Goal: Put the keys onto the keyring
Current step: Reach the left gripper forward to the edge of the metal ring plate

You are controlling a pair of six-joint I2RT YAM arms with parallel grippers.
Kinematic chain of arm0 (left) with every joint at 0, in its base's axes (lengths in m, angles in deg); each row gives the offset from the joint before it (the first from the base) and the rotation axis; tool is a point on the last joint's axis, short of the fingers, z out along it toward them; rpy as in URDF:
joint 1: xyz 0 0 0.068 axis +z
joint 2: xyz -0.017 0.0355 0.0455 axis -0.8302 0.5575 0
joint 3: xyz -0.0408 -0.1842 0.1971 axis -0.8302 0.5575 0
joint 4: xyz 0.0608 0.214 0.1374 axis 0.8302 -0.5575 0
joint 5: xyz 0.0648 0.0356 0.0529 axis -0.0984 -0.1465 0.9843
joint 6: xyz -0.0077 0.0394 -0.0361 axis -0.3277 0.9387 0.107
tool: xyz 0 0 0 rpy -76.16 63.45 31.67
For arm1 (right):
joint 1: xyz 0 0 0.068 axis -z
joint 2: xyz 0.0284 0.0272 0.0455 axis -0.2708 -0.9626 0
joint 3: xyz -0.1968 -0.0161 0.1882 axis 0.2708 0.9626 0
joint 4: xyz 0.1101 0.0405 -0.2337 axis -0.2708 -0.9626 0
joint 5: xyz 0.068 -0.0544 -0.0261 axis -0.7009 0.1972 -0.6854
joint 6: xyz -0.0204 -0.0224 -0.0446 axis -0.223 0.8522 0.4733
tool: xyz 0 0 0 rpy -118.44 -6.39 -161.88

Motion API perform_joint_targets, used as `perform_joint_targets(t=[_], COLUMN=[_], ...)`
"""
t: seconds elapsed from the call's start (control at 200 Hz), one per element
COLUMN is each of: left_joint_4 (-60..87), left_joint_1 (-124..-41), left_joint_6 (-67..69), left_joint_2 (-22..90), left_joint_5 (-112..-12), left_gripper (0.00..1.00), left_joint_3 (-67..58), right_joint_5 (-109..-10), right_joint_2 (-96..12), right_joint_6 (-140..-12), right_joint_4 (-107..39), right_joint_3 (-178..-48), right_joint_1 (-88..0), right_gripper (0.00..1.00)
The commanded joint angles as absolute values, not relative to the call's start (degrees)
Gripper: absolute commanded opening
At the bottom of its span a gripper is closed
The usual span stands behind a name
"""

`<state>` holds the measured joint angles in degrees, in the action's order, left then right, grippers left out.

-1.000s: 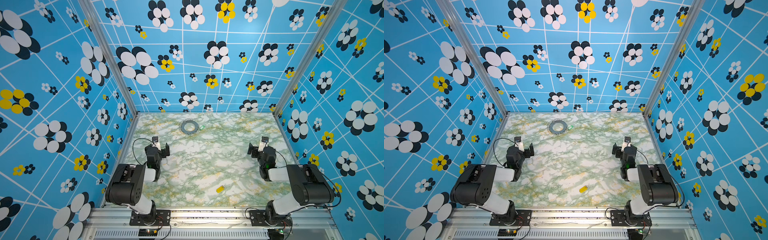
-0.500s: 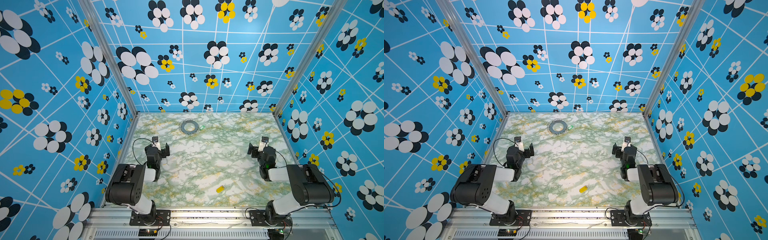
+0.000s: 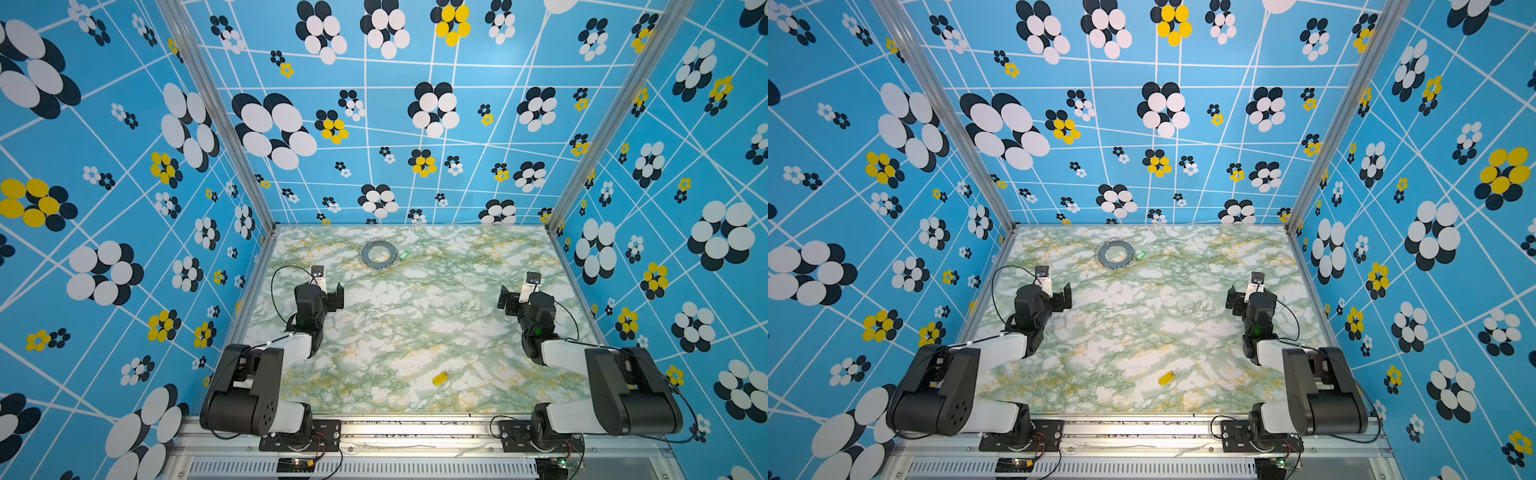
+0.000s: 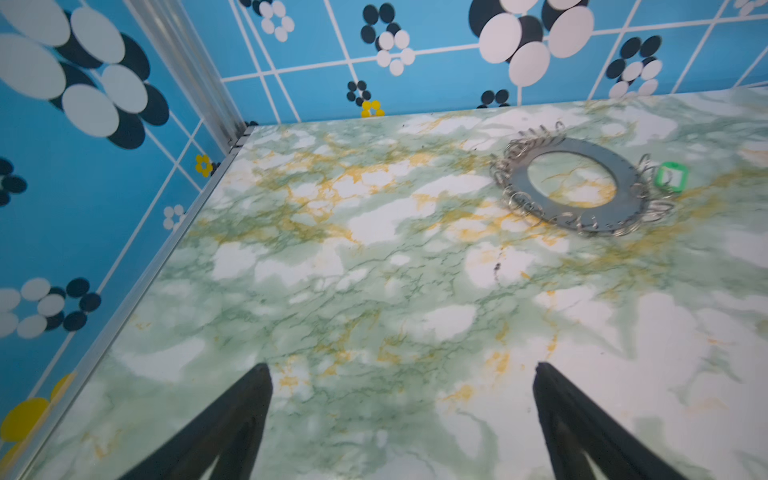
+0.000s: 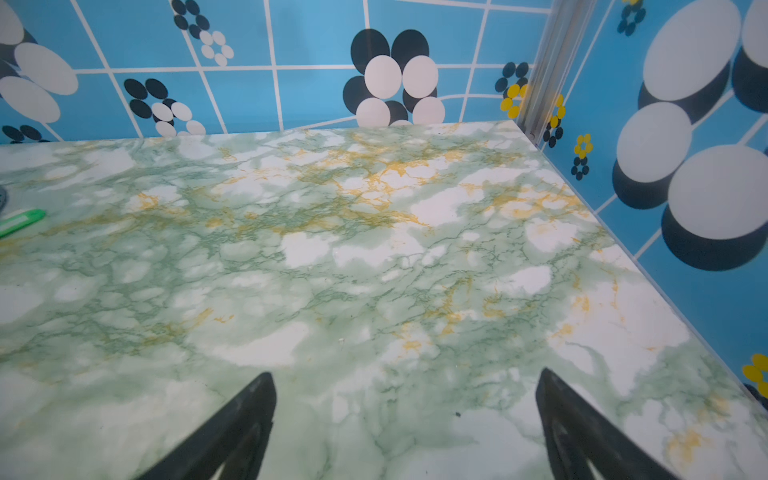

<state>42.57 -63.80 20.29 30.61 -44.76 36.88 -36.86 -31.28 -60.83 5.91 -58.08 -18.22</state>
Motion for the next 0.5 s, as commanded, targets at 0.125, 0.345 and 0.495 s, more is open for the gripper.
perform_joint_targets(t=[0.125, 0.345, 0.495], left_joint_4=[4.9, -13.8, -26.8], left_joint_1=[-68.7, -72.5, -72.2], left_joint_6=[17.4, 10.8, 6.4], left_joint_2=[40.5, 61.5, 75.2], left_joint_5=[-48.5, -52.2, -52.5], left_gripper=[0.99, 0.99, 0.93], left_joint_3=[9.8, -17.6, -36.7], right_joint_5=[-36.7, -39.8, -41.7], right_joint_2=[-24.2, -24.2, -24.3], right_joint_6=[-67.5, -68.4, -69.9], right_joint_4=[-26.4, -40.9, -43.6], right_joint_3=[-69.3, -77.4, -79.8], right_joint_1=[-19.8, -20.8, -21.2], right_gripper=[0.99, 0.99, 0.99])
